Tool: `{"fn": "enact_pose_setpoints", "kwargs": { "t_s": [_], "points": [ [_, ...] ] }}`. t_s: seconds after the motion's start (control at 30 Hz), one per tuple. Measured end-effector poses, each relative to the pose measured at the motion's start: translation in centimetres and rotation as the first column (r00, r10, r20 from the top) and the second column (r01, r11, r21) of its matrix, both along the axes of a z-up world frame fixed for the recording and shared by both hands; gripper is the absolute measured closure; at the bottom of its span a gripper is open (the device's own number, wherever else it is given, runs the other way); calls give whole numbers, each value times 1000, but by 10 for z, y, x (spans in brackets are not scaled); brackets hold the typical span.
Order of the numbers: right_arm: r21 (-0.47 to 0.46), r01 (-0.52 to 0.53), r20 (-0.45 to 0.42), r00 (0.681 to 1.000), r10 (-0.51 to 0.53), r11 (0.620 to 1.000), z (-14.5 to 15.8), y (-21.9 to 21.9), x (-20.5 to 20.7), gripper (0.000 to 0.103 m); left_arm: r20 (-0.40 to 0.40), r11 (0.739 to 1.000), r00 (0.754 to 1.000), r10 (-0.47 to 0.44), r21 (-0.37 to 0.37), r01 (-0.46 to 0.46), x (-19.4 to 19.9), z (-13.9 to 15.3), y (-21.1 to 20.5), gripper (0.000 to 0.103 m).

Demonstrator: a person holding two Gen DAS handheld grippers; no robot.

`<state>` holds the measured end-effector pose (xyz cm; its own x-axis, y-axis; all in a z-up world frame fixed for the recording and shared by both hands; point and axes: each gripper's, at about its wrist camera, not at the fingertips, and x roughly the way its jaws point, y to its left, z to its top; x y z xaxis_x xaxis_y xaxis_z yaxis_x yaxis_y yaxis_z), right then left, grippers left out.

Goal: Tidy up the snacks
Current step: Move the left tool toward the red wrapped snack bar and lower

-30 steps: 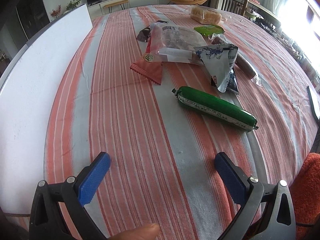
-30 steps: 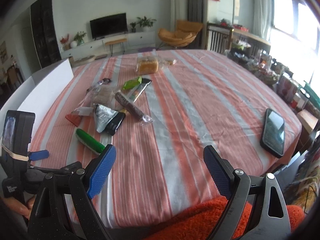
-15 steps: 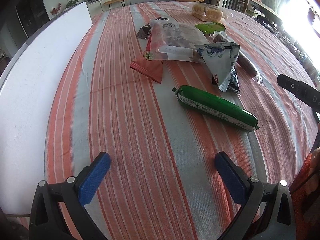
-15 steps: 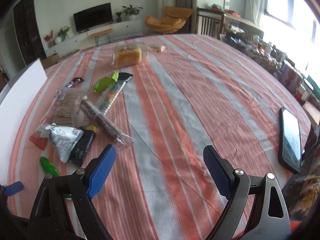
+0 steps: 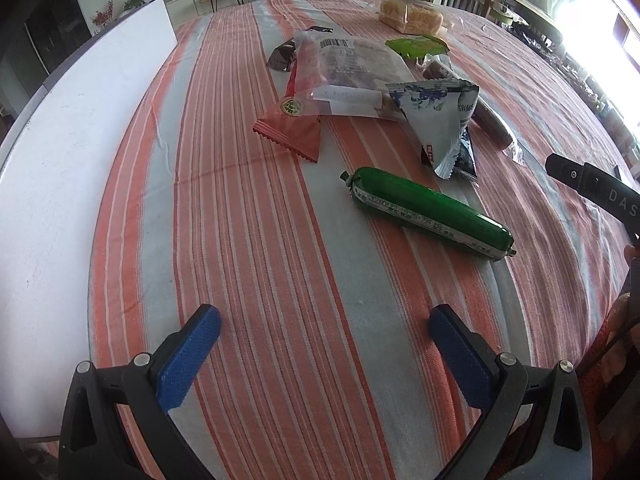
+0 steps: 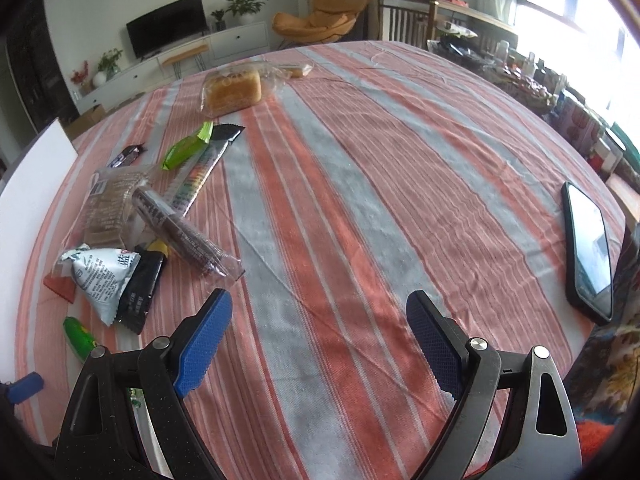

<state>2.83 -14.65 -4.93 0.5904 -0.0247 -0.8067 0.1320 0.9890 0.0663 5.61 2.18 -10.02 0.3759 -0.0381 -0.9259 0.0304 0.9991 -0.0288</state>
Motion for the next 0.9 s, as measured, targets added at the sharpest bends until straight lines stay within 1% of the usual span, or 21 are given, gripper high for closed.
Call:
{"fn": "enact_pose_setpoints", "kwargs": {
  "t_s": [0.07,0.13,0.2,0.33,0.37,0.43,0.5,0.57,0.67,0.7,0.77,0.83,0.9],
  "points": [
    [35,21,-6,1000,-21,999,-1,-3,-6,12,7,999,1000,-14,-41,15,1,6,1,0],
    [68,40,-12,999,-40,997,1,-15,5,12,36,998,999,-21,-64,23,4,18,4,0],
    [93,53,-13,999,-52,994,1,-19,5,12,74,995,997,-15,-101,23,11,35,13,0],
    [119,62,-23,998,-60,991,1,-19,8,12,110,977,993,35,-212,-11,34,62,39,0],
    [118,62,-25,998,-60,991,1,-16,5,12,110,974,993,52,-226,-26,41,66,46,0],
    [121,60,-23,998,-57,991,1,-33,20,12,106,970,992,70,-241,-42,56,69,53,0],
    [121,61,-23,998,-58,991,0,-31,18,12,100,972,993,59,-234,-34,73,69,51,1],
    [121,61,-24,998,-58,991,-1,-29,16,12,90,977,996,21,-214,-1,92,67,44,1],
    [122,60,-22,998,-57,991,-2,-35,20,12,37,986,999,-18,-166,24,113,59,37,4],
    [123,61,-21,998,-58,991,-2,-34,19,12,20,988,999,-27,-150,30,117,57,35,7],
    [131,64,-15,998,-63,989,-1,-37,19,12,20,988,996,-85,-131,87,116,54,30,7],
    [147,70,-13,998,-69,987,-2,-40,19,12,24,985,988,-156,-73,157,111,50,23,7],
    [151,73,-17,997,-72,986,-3,-40,20,12,27,980,980,-197,-11,197,109,42,18,7]
  ]
}}
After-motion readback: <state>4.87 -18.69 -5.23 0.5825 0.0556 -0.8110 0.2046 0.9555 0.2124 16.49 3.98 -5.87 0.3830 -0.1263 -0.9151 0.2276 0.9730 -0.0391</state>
